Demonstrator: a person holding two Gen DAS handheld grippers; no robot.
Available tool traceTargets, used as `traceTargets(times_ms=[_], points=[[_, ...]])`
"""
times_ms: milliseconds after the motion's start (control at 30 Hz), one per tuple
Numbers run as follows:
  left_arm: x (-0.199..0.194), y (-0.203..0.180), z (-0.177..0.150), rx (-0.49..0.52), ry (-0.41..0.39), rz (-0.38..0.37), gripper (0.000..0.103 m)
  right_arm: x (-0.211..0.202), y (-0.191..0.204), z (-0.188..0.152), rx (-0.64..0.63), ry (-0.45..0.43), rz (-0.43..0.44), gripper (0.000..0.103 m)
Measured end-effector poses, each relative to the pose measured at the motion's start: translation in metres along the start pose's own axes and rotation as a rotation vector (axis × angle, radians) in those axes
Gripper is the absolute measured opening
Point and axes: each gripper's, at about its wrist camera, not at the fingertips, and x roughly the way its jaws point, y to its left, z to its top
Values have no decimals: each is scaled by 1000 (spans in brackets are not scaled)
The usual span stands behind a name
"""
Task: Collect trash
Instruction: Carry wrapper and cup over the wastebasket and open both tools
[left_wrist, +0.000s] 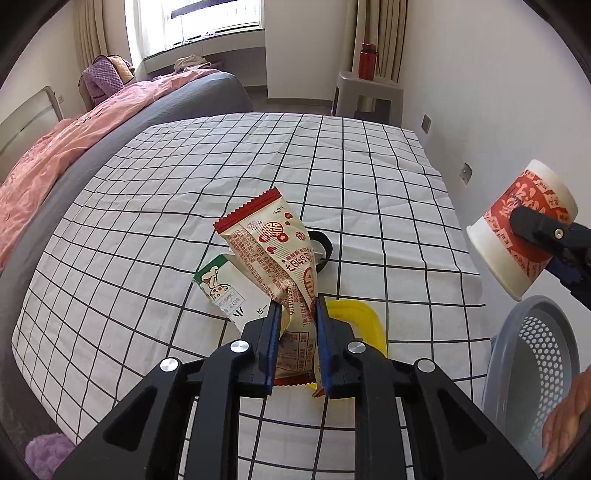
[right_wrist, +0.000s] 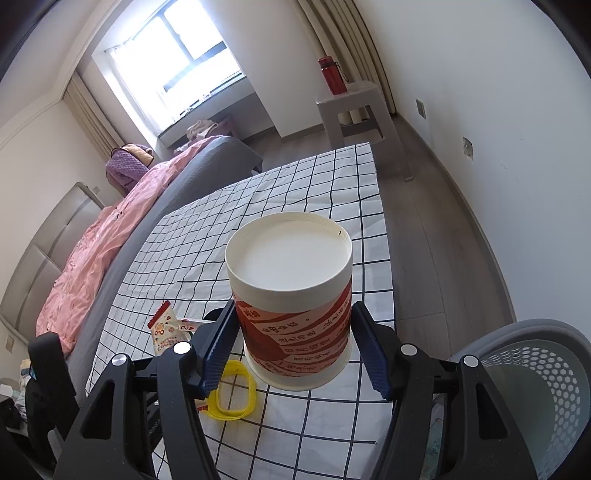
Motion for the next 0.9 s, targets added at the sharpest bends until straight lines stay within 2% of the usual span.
traceTargets(times_ms=[200, 333, 800, 900], points=[[-27, -12, -3, 27, -28, -50, 18, -19, -5, -9, -10, -25, -48, 61], [-40, -28, -6, 65, -47, -98, 18, -40, -27, -21, 28, -39, -96, 61], [-58, -114, -32, 312, -25, -289, 18, -139, -113, -89, 175, -83, -352, 61], [-59, -133, -36, 364, -17, -323, 18, -155, -127, -103, 220, -94, -382, 61]])
